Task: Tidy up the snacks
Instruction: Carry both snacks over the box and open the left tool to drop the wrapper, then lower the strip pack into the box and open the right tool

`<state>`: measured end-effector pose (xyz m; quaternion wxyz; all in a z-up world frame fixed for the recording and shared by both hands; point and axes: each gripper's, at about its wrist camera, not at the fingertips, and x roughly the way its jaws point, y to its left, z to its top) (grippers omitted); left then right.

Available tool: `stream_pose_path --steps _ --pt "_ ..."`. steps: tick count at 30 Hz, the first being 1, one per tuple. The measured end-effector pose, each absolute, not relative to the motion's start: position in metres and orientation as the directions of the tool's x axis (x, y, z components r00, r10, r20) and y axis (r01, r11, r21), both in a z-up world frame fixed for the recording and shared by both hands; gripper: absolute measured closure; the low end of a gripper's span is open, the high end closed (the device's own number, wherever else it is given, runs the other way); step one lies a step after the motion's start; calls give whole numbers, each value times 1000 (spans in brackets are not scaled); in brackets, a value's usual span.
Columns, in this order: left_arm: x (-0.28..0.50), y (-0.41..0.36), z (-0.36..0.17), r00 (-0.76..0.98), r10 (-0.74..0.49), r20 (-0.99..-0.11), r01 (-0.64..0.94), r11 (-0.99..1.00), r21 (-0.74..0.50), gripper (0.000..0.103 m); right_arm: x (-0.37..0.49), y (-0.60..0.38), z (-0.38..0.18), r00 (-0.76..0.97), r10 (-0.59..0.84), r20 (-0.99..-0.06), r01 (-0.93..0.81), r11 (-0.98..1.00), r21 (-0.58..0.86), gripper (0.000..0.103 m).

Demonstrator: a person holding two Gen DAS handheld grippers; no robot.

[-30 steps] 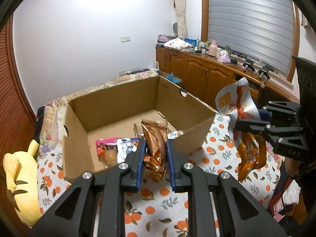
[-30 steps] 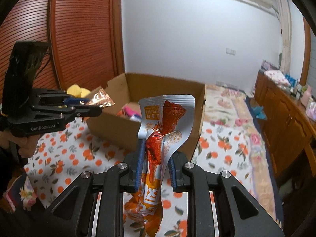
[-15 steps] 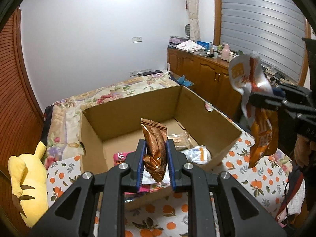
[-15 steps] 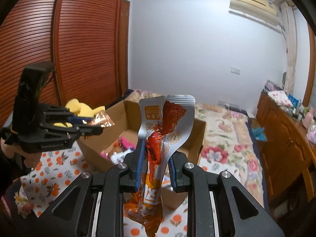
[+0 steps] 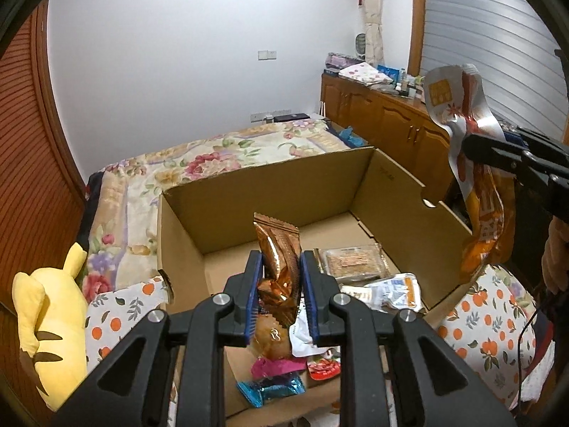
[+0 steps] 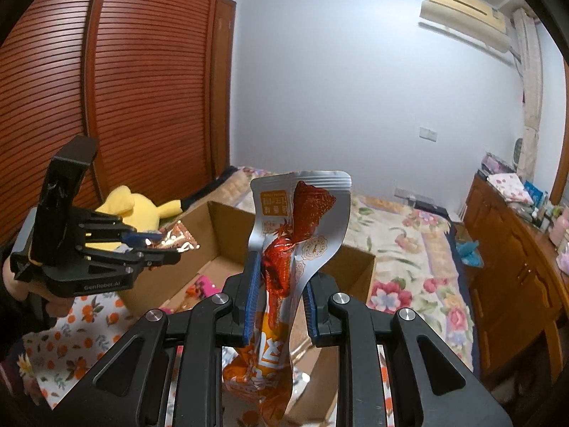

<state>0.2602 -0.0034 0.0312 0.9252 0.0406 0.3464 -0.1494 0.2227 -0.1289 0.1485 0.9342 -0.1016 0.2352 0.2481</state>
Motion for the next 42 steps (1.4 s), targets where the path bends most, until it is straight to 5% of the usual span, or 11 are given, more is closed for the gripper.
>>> stream_pose_path --steps 15,30,35,42 --pt "279 18 22 717 -227 -659 248 967 -63 64 272 -82 98 678 389 -623 -553 829 -84 83" --pt "269 34 22 736 -216 -641 222 972 -72 61 283 -56 71 591 364 -720 -583 810 -69 81" --pt "266 32 21 736 -210 -644 221 973 -65 59 290 -59 72 578 371 -727 -568 823 -31 71" --pt "254 28 24 742 -206 -638 219 974 -60 58 281 -70 76 582 391 -713 -553 833 6 70"
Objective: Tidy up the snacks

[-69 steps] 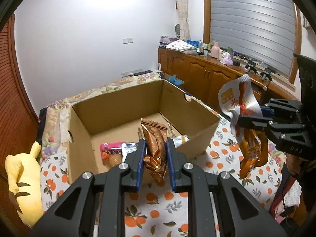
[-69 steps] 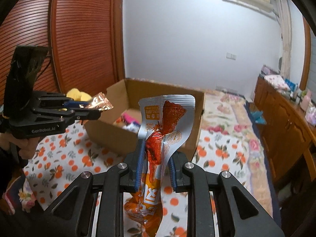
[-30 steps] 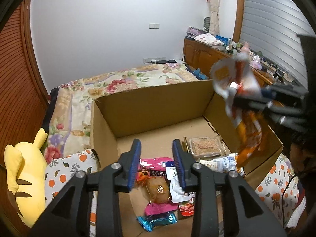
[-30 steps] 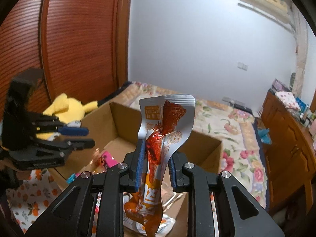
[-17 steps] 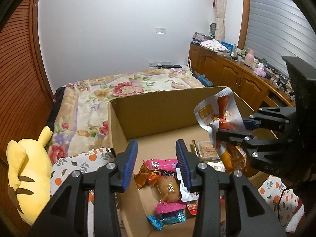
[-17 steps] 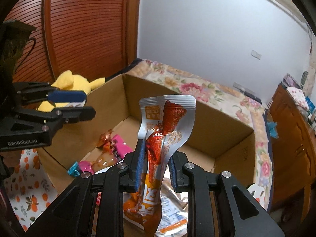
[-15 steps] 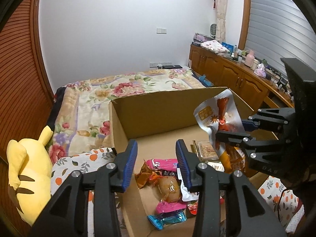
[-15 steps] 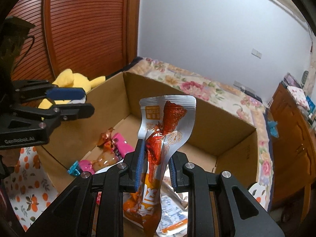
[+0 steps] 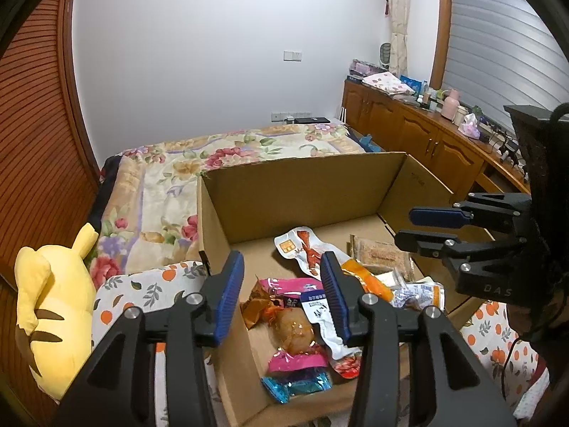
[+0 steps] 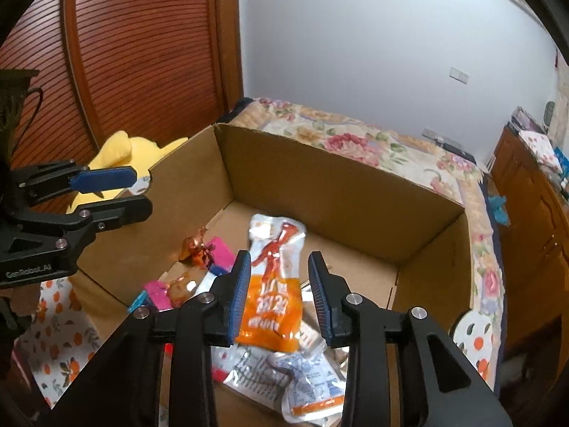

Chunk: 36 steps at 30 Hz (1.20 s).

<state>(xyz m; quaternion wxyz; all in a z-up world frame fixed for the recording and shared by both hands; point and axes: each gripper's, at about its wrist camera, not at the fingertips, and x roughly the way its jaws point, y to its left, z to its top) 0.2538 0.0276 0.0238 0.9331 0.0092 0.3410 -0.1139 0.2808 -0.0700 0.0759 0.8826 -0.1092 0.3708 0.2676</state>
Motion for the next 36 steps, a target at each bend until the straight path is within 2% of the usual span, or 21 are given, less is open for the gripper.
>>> stream_pose_path --steps 8,12,18,20,21,25,29,36 --pt "223 19 33 761 -194 -619 215 976 -42 49 246 -91 90 620 413 -667 -520 853 45 64" --pt "205 14 41 784 -191 -590 205 978 -44 32 226 -102 98 652 415 -634 -498 866 54 57" --pt "187 10 49 807 -163 -567 178 984 -30 23 202 -113 110 709 391 -586 -457 888 40 40" --pt "181 8 52 808 -159 -568 173 984 -29 18 195 -115 112 727 381 -571 -443 896 35 31" --pt "179 7 53 806 -162 -569 175 984 -32 11 191 -116 113 736 376 -563 -434 900 33 29" --pt "166 5 58 827 -140 -544 158 987 -13 4 179 -121 118 767 360 -531 -410 912 26 19" --pt "153 5 66 851 -129 -510 141 990 -14 4 168 -125 123 794 332 -510 -381 925 9 13" --pt "124 -2 81 887 -111 -448 135 991 21 4 147 -131 132 824 299 -480 -340 940 2 11"
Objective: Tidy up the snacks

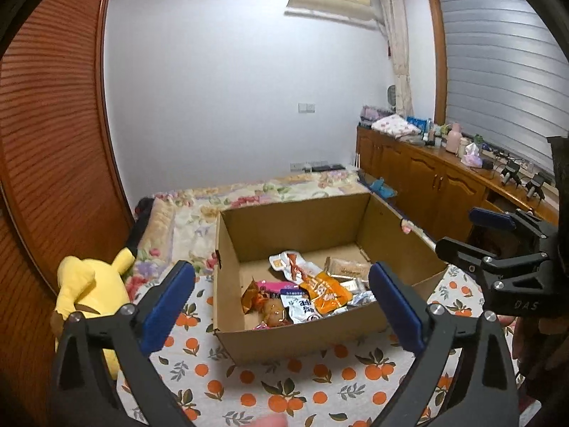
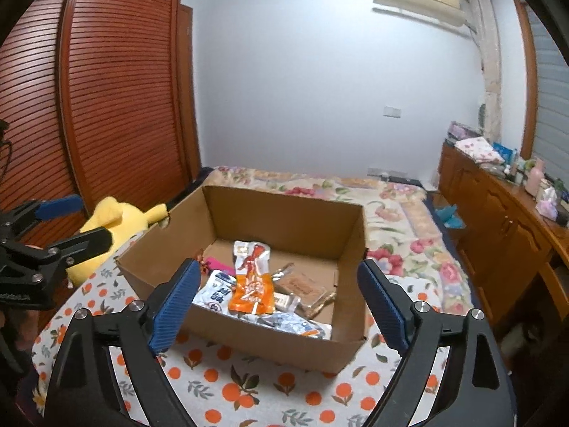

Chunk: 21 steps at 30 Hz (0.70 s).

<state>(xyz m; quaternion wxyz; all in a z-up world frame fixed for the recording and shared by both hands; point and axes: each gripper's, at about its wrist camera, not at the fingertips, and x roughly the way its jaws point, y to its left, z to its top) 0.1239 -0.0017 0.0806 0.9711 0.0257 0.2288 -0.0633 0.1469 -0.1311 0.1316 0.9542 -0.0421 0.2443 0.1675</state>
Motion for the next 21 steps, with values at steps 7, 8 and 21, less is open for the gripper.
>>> stream_pose_path --steps 7,8,21 --pt "93 -4 94 911 -95 -401 114 993 23 3 118 -135 142 853 283 -438 -315 949 -1 11" --pt "89 -3 95 912 -94 -398 112 994 21 3 111 -136 145 859 282 -427 -310 951 4 11" --pt "45 -7 92 922 -84 -379 101 995 24 3 56 -146 153 897 249 -364 -266 964 5 11"
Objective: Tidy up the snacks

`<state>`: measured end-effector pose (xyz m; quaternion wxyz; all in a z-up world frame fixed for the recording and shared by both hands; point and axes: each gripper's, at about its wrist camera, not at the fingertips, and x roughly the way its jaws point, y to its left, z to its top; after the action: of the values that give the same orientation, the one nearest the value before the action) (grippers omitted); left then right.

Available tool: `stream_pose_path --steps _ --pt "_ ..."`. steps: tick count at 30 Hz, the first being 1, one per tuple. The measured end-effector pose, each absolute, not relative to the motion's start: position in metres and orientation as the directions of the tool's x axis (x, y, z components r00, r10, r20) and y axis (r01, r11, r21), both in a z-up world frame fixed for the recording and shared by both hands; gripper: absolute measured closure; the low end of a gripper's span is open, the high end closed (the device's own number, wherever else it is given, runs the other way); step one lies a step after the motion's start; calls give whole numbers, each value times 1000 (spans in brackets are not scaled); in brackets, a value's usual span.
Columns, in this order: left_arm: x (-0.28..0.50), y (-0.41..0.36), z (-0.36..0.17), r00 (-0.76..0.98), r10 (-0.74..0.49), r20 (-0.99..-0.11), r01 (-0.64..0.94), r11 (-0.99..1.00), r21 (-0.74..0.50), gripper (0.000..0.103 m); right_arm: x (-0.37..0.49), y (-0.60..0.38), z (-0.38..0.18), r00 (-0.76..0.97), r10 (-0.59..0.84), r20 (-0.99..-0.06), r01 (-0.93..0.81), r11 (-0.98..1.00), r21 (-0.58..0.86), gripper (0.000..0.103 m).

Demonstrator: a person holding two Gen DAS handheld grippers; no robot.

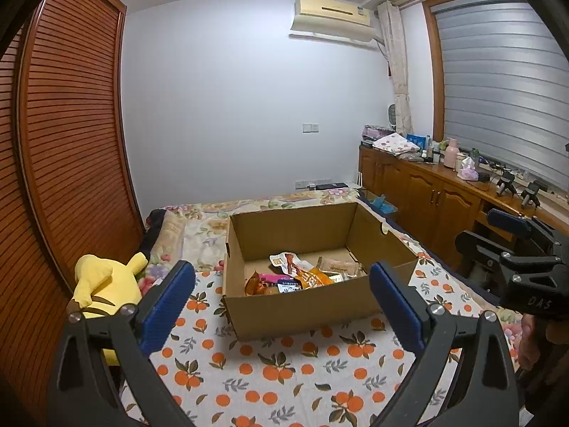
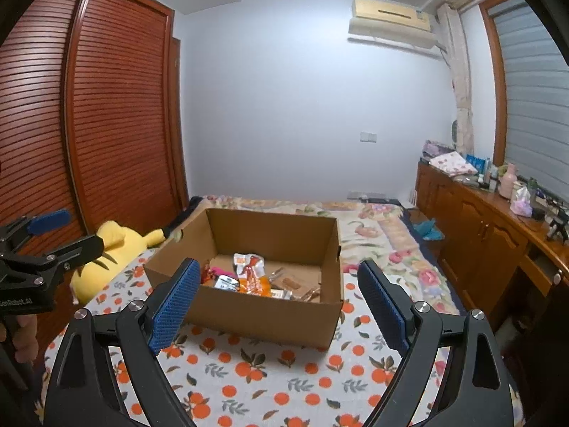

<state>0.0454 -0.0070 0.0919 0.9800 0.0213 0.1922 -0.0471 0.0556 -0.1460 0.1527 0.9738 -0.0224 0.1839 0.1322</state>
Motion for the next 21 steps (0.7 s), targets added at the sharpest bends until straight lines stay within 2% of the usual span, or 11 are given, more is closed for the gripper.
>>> stream_pose_path --steps 21 --pt "5 -5 84 927 -54 -372 67 998 22 3 13 -162 145 913 222 -343 -227 974 25 11"
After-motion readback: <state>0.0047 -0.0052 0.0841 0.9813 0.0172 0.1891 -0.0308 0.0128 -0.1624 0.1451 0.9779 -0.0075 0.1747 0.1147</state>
